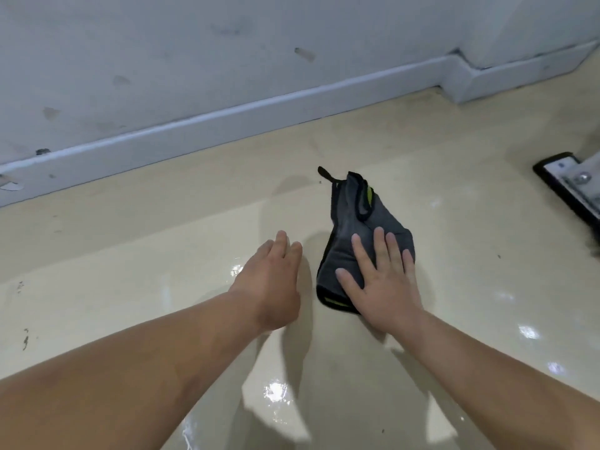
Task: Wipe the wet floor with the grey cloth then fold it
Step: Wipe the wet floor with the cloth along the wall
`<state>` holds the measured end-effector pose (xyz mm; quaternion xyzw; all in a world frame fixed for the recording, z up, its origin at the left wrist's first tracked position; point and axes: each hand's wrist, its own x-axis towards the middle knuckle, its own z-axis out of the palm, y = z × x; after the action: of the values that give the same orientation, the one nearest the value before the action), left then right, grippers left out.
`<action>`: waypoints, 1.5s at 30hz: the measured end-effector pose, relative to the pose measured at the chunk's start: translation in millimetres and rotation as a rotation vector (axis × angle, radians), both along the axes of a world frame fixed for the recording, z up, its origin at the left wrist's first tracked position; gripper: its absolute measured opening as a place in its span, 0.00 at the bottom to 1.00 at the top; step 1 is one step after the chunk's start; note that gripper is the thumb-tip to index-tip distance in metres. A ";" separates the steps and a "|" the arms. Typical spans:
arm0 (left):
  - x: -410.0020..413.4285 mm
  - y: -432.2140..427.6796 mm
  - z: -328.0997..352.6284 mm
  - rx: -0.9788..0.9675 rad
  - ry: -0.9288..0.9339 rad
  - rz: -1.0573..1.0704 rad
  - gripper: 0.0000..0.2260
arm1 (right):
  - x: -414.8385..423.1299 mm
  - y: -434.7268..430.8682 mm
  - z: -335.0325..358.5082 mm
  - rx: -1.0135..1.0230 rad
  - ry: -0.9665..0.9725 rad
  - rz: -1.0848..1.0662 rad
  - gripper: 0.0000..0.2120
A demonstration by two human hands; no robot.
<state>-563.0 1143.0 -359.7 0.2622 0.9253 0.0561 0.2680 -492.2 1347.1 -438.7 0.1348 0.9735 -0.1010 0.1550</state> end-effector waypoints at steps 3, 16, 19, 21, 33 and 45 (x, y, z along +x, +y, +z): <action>0.3 43.3 8.3 -0.023 0.025 -0.118 0.32 | 50.9 -0.7 3.0 -0.031 -0.027 0.084 0.37; -40.4 65.6 -23.4 -0.354 0.036 0.114 0.60 | -47.7 80.6 17.6 -0.047 -0.368 0.200 0.40; -43.7 59.1 -29.5 -0.282 -0.029 0.169 0.62 | -92.0 81.4 18.7 -0.064 -0.358 0.059 0.40; -42.3 56.8 -32.8 -0.261 -0.047 0.171 0.62 | -113.6 80.4 18.9 -0.063 -0.345 -0.015 0.41; -41.3 55.1 -38.0 -0.281 -0.068 0.198 0.61 | -92.1 51.6 -1.6 0.005 -0.047 -0.040 0.37; -5.6 172.2 -20.2 -0.180 -0.002 -0.245 0.45 | -20.2 165.9 11.7 -0.034 -0.202 0.004 0.38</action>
<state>-568.6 1315.1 -379.9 0.3479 0.8876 -0.0600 0.2960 -512.5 1513.0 -427.1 0.1398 0.9513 -0.1031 0.2548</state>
